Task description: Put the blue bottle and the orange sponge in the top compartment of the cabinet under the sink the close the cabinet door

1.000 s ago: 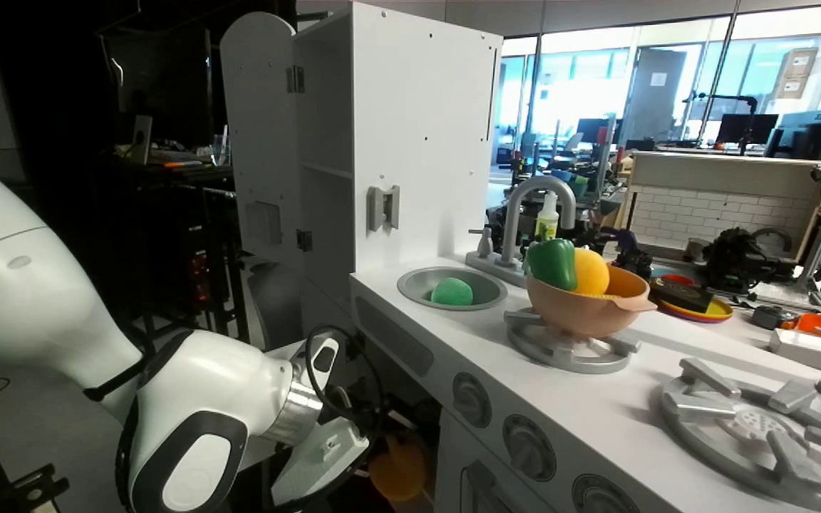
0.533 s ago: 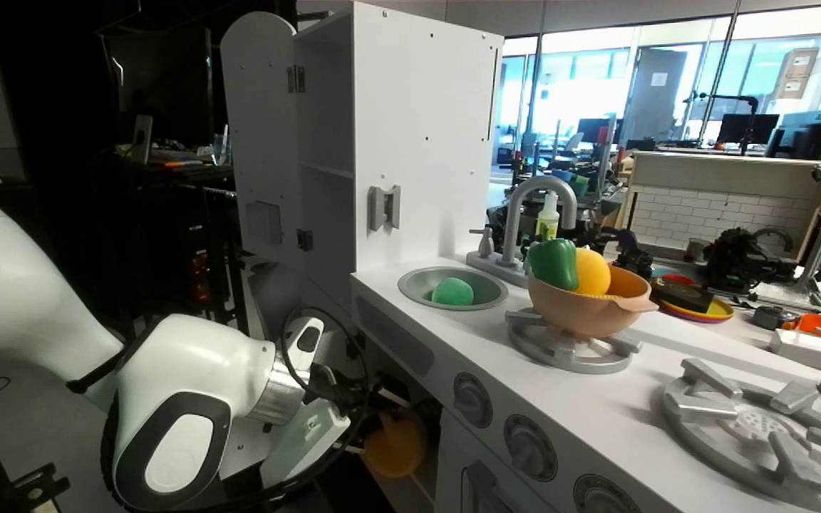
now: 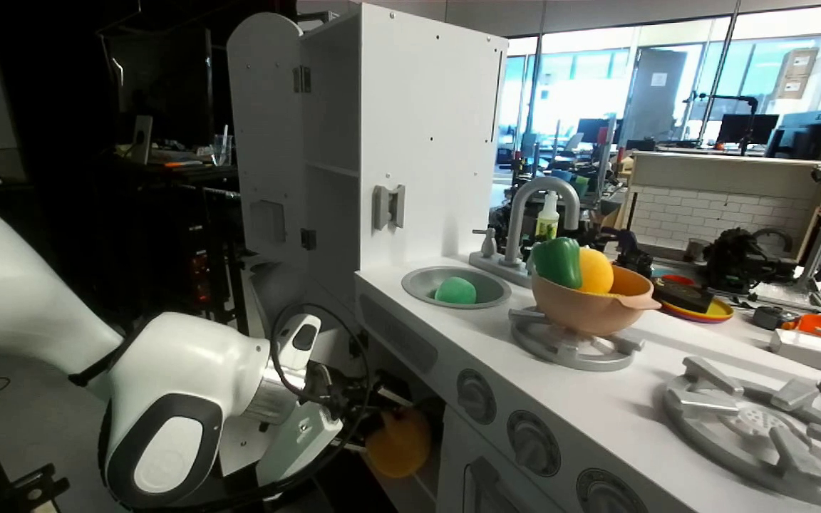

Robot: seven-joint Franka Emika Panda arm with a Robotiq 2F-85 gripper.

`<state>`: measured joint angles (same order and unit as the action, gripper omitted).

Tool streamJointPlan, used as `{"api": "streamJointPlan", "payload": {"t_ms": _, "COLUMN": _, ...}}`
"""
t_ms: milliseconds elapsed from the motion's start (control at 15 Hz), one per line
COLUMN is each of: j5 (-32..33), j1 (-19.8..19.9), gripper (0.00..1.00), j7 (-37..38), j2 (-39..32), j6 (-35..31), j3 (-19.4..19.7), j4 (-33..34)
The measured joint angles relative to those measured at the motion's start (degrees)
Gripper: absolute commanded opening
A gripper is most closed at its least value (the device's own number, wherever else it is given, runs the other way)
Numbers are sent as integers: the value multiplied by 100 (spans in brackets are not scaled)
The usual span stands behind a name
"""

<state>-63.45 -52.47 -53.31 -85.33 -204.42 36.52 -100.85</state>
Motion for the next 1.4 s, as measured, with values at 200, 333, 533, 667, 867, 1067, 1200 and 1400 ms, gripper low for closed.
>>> {"api": "streamJointPlan", "payload": {"t_ms": 200, "j5": -128, "j1": 69, "gripper": 0, "j7": -151, "j2": -2, "j6": -3, "j3": -48, "j4": 74}}
{"api": "streamJointPlan", "payload": {"t_ms": 333, "j5": -133, "j1": 101, "gripper": 0, "j7": -186, "j2": 3, "j6": -5, "j3": -77, "j4": 101}}
{"api": "streamJointPlan", "payload": {"t_ms": 533, "j5": -134, "j1": 115, "gripper": 0, "j7": -218, "j2": 7, "j6": -5, "j3": -100, "j4": 112}}
{"api": "streamJointPlan", "payload": {"t_ms": 667, "j5": -134, "j1": 120, "gripper": 0, "j7": -246, "j2": 8, "j6": -10, "j3": -114, "j4": 112}}
{"api": "streamJointPlan", "payload": {"t_ms": 867, "j5": -133, "j1": 132, "gripper": 0, "j7": -348, "j2": 9, "j6": -15, "j3": -157, "j4": 111}}
{"api": "streamJointPlan", "payload": {"t_ms": 1067, "j5": -95, "j1": 109, "gripper": 0, "j7": -365, "j2": 11, "j6": -22, "j3": -275, "j4": 138}}
{"api": "streamJointPlan", "payload": {"t_ms": 1200, "j5": -46, "j1": 1, "gripper": 0, "j7": -367, "j2": 30, "j6": -22, "j3": -445, "j4": 235}}
{"api": "streamJointPlan", "payload": {"t_ms": 1400, "j5": 100, "j1": -219, "gripper": 0, "j7": -342, "j2": 45, "j6": 7, "j3": -609, "j4": 288}}
